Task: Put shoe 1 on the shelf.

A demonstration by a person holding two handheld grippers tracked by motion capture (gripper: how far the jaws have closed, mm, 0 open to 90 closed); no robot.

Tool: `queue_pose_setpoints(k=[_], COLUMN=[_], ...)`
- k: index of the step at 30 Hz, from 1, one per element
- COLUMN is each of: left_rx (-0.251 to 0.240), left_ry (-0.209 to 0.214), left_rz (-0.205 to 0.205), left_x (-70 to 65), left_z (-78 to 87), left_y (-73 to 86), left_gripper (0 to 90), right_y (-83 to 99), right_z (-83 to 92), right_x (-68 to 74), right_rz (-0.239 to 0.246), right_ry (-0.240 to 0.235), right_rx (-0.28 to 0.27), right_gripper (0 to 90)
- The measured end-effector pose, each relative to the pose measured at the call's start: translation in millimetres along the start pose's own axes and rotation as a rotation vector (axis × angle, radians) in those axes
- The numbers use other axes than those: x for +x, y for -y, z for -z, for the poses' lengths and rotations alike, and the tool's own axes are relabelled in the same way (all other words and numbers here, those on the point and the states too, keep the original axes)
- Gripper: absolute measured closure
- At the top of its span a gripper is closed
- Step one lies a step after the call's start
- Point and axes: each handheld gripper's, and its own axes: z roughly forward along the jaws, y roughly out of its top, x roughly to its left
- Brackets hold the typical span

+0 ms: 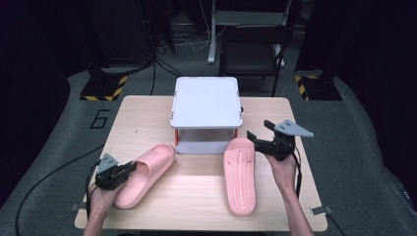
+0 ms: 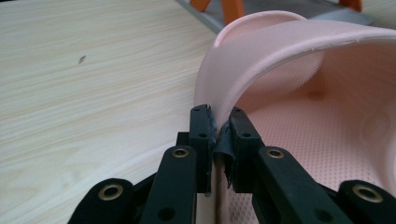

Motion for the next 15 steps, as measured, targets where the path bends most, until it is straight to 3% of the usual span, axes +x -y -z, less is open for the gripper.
queue_pose_setpoints(k=[2,5,7,12,15], left_rx=[-0.004,-0.013,-0.003,-0.019,-0.019], left_ry=[0.002,0.002,0.01,0.022,0.025], left_rz=[-0.016,-0.014,-0.015,0.008,0.001], left_x=[-9.1,-16.2,-21.3,-37.6,-43.5], left_z=[-4.1,-8.6,-11.8,-25.6,-30.4], left_y=[-4.5,-7.3,-11.2,-19.3,-23.1], left_gripper=[82.5,82.4,82.4,82.4,82.4], right_y=[-11.8,-17.4,-24.5,-26.7,-25.6], right_z=[-22.9,-37.1,-56.0,-81.6,-88.0], right_x=[2.2,3.5,6.2,7.1,6.4], right_rz=[0.018,0.028,0.032,0.012,-0.003], right_ry=[-0.026,-0.038,-0.065,-0.099,-0.105], right_rx=[0.027,0.042,0.073,0.109,0.121], right_gripper=[22.2,22.4,22.3,22.3,22.3])
